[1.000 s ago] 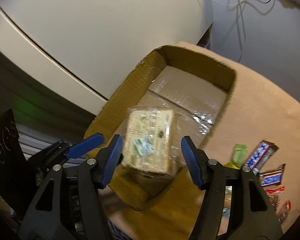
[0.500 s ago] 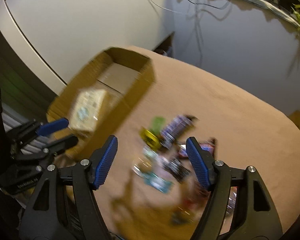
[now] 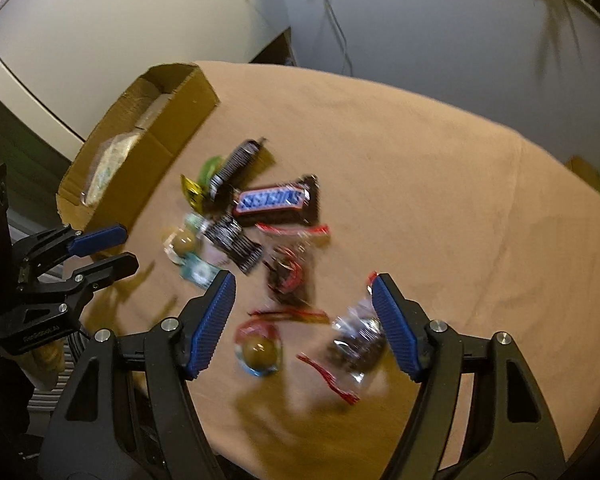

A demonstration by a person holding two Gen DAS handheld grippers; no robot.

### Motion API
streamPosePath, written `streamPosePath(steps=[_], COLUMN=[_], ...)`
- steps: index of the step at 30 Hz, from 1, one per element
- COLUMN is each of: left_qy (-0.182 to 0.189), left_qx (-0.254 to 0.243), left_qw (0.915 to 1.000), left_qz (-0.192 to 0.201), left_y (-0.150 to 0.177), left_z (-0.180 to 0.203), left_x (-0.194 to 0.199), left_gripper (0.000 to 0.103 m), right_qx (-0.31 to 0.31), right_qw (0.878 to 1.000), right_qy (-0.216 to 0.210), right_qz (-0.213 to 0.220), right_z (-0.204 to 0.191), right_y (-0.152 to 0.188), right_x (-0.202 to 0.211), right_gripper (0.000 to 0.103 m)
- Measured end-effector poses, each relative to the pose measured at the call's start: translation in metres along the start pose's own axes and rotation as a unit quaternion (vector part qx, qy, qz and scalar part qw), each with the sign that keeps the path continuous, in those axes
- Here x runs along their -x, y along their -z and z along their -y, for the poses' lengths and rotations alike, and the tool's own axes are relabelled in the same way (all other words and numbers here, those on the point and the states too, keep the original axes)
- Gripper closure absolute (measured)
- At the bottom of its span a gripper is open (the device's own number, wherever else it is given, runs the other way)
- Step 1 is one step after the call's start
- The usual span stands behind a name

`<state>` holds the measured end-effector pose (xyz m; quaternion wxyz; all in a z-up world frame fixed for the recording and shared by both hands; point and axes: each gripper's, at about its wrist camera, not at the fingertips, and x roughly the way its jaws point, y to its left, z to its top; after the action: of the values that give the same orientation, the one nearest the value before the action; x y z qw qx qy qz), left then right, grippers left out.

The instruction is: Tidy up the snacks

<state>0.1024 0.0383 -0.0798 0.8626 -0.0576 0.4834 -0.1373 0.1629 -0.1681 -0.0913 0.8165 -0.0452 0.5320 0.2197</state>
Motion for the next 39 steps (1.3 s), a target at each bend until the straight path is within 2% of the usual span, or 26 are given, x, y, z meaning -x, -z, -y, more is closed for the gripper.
streamPosePath(steps=[9,14,17,21,29,33,39], left_qy=[0.025,0.047,0.048,0.047,0.052,0.058,0.060], left_qx=[-0.016,-0.012,-0.017,-0.014,-0.008,-0.005,-0.010], left_qw=[0.9995,0.9985,0.9981,0.9980,0.9971,0.9965,0.9964], left_qz=[-0.010,-0.027,-0.034,-0.041,-0.055,-0.059,-0.059], left_y=[-0.013,-0.025,-0.029,-0.034,-0.040,-0.041,-0.042], left_z=[0.036,0.053,0.063,0.066,0.069,0.071,0.077], left_x=[-0.019,-0.039,-0.051,-0.061,-0.073,-0.076,-0.081], left_gripper=[0.068,0.068,0.068,0.068,0.068,0.068,0.068], right_qx=[-0.060,-0.082,-0.087,-0.087,-0.082,-0.085,-0.095], right_qw=[0.998,0.996,0.995,0.995,0.995,0.994,0.992], right_qy=[0.007,-0.009,-0.017,-0.028,-0.046,-0.059,-0.073], right_qz=[-0.015,-0.029,-0.035,-0.040,-0.042,-0.040,-0.038], right_z=[0.037,0.048,0.050,0.052,0.054,0.060,0.068], right_y=[0.019,0.029,0.032,0.033,0.032,0.033,0.037], right_x=[-0.012,-0.019,-0.023,-0.029,-0.037,-0.035,-0.033], right_gripper=[0.035,0.040,0.043,0.048,0.049,0.057,0.060])
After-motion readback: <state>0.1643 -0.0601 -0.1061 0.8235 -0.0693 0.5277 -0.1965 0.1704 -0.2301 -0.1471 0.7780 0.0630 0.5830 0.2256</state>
